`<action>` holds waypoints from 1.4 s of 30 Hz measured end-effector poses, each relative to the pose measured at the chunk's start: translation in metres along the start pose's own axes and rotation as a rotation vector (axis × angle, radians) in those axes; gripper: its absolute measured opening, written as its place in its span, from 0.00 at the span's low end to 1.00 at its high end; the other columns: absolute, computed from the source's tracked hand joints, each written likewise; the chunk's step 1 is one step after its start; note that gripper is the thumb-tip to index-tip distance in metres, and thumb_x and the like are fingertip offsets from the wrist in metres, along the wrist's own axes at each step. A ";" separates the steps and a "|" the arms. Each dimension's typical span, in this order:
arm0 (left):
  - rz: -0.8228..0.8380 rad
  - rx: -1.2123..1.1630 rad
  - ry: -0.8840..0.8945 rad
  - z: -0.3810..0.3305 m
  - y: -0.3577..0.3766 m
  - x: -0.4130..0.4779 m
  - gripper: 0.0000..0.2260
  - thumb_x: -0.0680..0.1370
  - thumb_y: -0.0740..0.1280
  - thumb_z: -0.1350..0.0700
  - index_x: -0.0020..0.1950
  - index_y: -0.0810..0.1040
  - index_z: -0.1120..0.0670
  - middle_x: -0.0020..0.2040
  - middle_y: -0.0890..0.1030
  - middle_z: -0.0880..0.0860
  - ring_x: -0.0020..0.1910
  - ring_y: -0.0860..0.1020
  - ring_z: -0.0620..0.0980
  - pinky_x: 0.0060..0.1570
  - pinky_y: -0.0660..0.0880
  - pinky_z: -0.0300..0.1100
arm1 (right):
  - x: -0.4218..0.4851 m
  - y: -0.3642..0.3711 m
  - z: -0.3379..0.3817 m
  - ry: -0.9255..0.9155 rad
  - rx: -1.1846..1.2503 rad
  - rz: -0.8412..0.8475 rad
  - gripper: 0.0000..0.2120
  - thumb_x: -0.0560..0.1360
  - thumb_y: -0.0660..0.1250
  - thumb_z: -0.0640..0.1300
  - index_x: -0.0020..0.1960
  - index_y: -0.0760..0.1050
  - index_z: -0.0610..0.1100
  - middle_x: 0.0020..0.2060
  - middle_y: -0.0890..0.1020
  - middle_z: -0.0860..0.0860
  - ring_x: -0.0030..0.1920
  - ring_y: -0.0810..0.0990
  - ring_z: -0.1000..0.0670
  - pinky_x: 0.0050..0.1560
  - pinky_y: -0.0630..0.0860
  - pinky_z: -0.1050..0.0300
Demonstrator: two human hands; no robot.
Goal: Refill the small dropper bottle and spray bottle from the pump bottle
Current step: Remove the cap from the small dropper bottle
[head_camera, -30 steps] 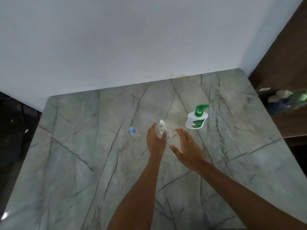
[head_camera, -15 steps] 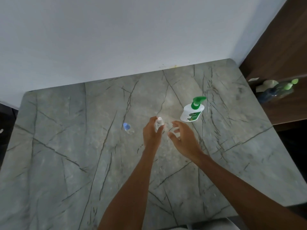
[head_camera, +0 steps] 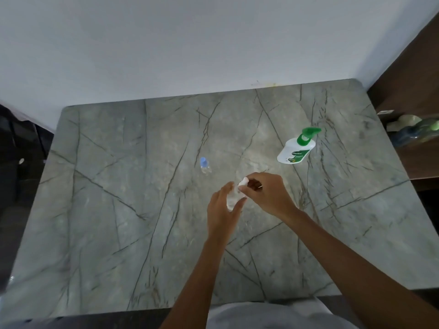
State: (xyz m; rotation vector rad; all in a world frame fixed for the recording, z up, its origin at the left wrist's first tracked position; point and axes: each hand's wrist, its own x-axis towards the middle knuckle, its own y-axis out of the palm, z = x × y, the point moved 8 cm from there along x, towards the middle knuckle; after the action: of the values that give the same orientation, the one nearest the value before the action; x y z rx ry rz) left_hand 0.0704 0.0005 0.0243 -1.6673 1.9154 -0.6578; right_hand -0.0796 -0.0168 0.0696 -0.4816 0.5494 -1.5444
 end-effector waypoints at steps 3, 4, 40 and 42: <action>-0.019 -0.056 -0.015 0.005 -0.007 -0.008 0.23 0.73 0.71 0.44 0.66 0.74 0.49 0.58 0.80 0.43 0.55 0.77 0.40 0.57 0.76 0.40 | -0.007 -0.002 0.006 0.070 0.097 -0.029 0.06 0.70 0.72 0.48 0.44 0.82 0.47 0.36 0.83 0.59 0.38 0.80 0.62 0.41 0.74 0.71; -0.022 -0.056 -0.013 0.005 -0.009 -0.009 0.22 0.73 0.72 0.44 0.65 0.76 0.48 0.56 0.81 0.42 0.54 0.77 0.39 0.55 0.77 0.41 | -0.010 -0.001 0.008 0.084 0.107 -0.025 0.06 0.70 0.73 0.48 0.45 0.82 0.47 0.36 0.83 0.59 0.38 0.80 0.63 0.41 0.74 0.71; 0.006 -0.085 0.048 -0.035 -0.041 -0.014 0.21 0.72 0.74 0.46 0.64 0.77 0.49 0.56 0.82 0.44 0.54 0.79 0.38 0.56 0.77 0.37 | -0.008 -0.030 0.044 0.061 0.136 0.063 0.10 0.67 0.76 0.46 0.47 0.79 0.48 0.41 0.83 0.58 0.42 0.81 0.60 0.43 0.76 0.69; 0.004 -0.083 0.045 -0.035 -0.041 -0.015 0.21 0.72 0.74 0.46 0.63 0.78 0.48 0.55 0.83 0.43 0.52 0.79 0.37 0.55 0.77 0.37 | -0.008 -0.026 0.044 0.056 0.182 0.154 0.12 0.69 0.74 0.41 0.51 0.78 0.48 0.45 0.83 0.57 0.46 0.81 0.59 0.49 0.79 0.61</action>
State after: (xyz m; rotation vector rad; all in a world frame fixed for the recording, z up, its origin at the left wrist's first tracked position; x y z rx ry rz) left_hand 0.0797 0.0107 0.0784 -1.7128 2.0020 -0.6264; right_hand -0.0732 -0.0104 0.1206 -0.2516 0.4726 -1.4478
